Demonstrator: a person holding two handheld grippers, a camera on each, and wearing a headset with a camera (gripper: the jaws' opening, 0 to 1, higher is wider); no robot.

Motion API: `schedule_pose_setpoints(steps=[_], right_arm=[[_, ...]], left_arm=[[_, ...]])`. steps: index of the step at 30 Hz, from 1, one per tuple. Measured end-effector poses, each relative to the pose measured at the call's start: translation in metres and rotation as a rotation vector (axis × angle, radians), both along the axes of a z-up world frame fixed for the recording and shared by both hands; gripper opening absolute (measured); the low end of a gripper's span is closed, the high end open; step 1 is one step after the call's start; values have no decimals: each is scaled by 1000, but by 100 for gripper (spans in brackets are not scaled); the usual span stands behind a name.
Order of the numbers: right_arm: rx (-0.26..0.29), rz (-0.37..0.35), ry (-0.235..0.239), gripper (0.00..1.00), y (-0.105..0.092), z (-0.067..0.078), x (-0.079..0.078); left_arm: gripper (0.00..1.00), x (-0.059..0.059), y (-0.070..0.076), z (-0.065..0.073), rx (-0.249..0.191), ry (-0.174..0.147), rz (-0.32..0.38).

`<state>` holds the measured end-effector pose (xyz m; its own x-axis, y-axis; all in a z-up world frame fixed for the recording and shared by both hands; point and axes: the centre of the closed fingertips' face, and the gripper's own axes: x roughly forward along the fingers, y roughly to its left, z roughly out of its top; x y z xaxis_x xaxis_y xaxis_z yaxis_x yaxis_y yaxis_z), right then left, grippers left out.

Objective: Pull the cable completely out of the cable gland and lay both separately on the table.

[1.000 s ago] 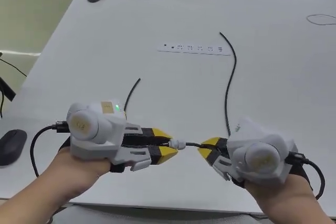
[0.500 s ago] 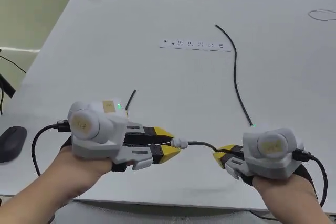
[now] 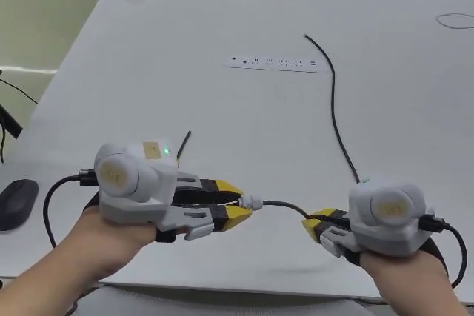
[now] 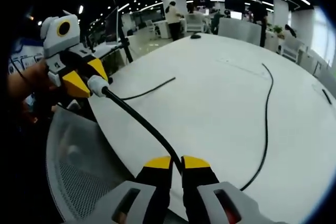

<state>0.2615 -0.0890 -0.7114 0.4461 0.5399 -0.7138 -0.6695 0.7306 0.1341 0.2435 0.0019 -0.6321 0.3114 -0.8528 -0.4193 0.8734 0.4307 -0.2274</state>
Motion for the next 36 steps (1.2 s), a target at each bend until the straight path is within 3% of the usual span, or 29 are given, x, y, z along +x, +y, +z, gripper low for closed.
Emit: schedule_pose_setpoints(steps=[7, 13, 16, 21, 24, 30, 32, 36], right_arm=[[-19, 28, -25, 3, -2, 6, 0], [-28, 61, -80, 10, 2, 21, -4], [-44, 101, -116, 13, 8, 29, -5], [-86, 210, -228, 20, 25, 48, -1], [-78, 277, -285, 20, 43, 59, 0], [-95, 330, -312, 22, 61, 64, 1], [-81, 351, -303, 20, 67, 65, -1], [-106, 399, -315, 13, 73, 64, -5]], left_arm=[[15, 4, 4, -2, 2, 12, 16], [15, 7, 6, -1, 1, 10, 23], [15, 8, 5, -1, 1, 11, 22], [15, 6, 2, 0, -8, 10, 12], [15, 5, 1, 1, -10, 9, 7], [15, 5, 1, 0, -6, 8, 3], [15, 4, 1, 0, -7, 8, 3], [15, 4, 1, 0, -6, 7, 3]])
